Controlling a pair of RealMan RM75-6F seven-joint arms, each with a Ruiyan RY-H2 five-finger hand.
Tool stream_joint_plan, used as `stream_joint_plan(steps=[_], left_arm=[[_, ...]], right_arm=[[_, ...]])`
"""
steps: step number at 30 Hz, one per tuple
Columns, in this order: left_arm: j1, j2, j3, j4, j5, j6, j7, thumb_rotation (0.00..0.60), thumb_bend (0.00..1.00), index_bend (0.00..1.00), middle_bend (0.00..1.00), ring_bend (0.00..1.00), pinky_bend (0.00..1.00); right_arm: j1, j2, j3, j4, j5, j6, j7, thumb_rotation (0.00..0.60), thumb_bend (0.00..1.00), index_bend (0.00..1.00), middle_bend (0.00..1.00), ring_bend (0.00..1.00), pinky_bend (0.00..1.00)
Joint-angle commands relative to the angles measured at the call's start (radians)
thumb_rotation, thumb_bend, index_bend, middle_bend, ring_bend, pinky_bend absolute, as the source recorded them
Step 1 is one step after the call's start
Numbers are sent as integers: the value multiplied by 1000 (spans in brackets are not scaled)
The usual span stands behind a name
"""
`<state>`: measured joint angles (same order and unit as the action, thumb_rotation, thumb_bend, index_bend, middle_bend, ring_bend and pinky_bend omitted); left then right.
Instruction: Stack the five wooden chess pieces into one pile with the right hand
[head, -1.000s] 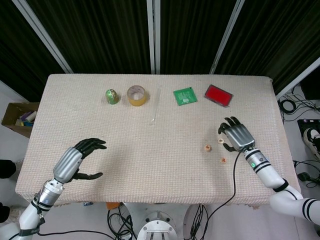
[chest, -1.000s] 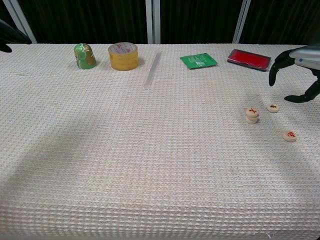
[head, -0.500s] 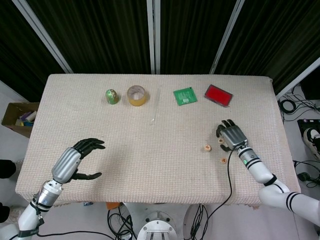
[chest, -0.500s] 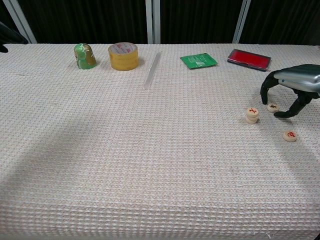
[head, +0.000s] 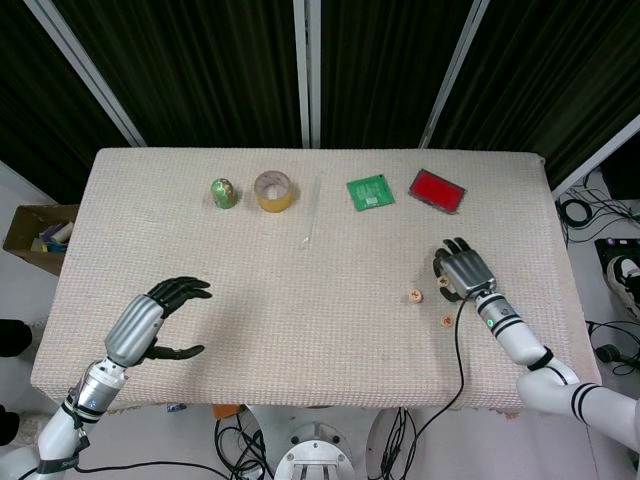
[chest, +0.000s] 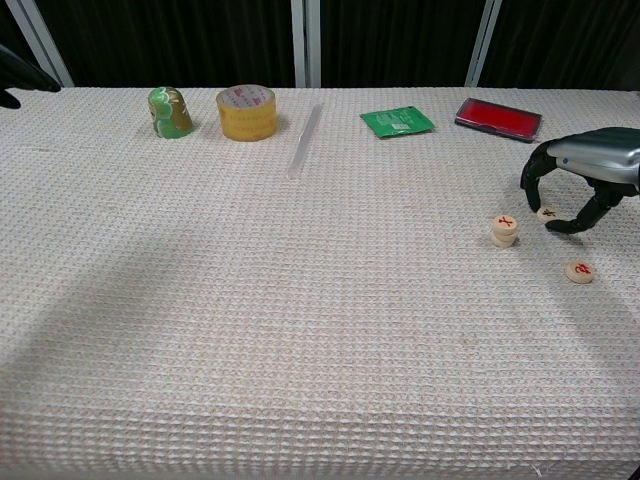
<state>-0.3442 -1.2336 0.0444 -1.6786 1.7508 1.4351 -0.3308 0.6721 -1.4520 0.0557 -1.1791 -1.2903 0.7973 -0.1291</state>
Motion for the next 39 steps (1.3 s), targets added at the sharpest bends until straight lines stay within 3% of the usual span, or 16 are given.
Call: stream_joint_plan(steps=[1, 8, 13, 21, 39], left_arm=[[1, 2, 0, -1, 0, 2, 0, 600, 0, 274, 209, 174, 226], [0, 3, -3, -6, 3, 6, 3, 600, 0, 274, 209, 173, 226], [0, 1, -1, -10, 8, 5, 9, 600, 0, 275, 209, 174, 226], [8, 2, 4, -4, 4, 10, 4, 600, 0, 274, 209, 174, 226], [8, -10, 6, 18, 6, 9, -15, 600, 0, 274, 209, 173, 226]], right_arm=[[-7, 15, 3, -21, -11, 21, 9, 600, 347, 531, 269, 54, 112], [-26, 155, -1, -214, -101, 113, 18, 600, 348, 532, 272, 54, 112], [-8, 191, -2, -304, -134, 104, 4, 600, 348, 532, 273, 54, 113], [28, 153, -5, -304, -122, 44, -44, 600, 347, 537, 271, 54, 112], [35, 120, -16, -278, -76, 18, -111, 600, 344, 521, 267, 54, 103]])
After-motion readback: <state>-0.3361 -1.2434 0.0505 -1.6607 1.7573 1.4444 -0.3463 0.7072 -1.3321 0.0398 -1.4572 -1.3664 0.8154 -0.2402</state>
